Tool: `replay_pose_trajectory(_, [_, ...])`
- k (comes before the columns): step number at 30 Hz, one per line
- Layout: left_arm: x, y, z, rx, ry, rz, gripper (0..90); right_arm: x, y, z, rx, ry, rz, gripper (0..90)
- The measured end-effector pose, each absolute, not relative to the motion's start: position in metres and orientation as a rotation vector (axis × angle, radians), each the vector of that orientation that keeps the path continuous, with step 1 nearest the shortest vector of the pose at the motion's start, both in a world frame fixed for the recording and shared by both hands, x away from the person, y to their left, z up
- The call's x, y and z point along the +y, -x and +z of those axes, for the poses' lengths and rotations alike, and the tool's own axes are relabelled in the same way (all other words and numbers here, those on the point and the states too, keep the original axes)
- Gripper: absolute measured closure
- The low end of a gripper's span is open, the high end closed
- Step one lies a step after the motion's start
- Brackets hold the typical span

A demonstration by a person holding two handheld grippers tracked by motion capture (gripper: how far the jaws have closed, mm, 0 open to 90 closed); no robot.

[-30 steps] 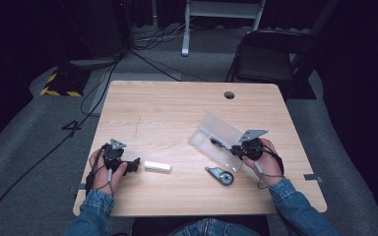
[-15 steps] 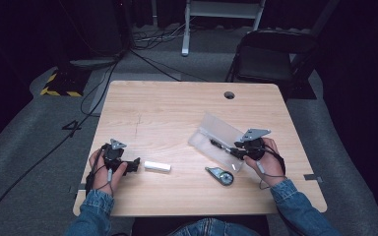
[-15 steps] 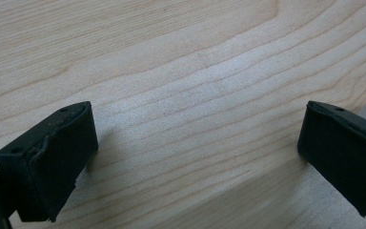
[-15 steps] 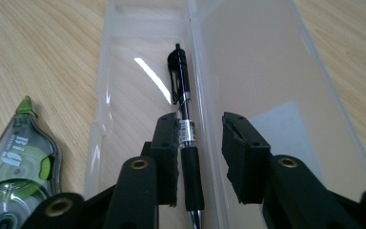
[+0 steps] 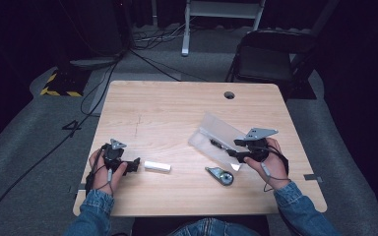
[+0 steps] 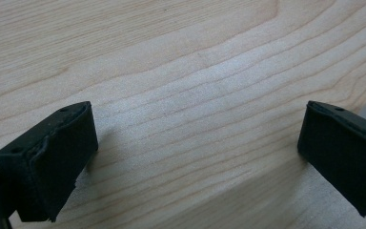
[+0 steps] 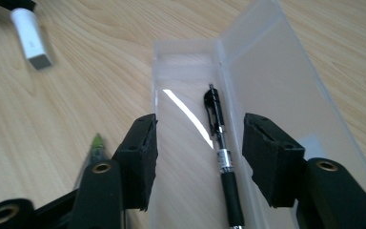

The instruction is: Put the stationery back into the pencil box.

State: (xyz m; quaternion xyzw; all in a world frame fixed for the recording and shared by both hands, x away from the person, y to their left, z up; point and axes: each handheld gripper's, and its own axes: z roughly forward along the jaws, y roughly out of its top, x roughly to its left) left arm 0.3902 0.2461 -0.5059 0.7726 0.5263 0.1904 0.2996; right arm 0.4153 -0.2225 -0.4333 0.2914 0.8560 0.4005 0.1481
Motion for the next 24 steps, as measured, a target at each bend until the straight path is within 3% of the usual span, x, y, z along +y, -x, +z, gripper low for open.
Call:
replay_pose_trajectory(15, [0.246,-0.390,-0.506,1.397,-2.051,0.505,0.0,-0.196,-0.393,-0.423,2.568,-0.753,1.249,41.0])
replay_pose_trajectory(24, [0.246,-0.390,-0.506,1.397,-2.051,0.504,0.0,-0.184,-0.385,-0.430,2.694,-0.765,1.128,37.1])
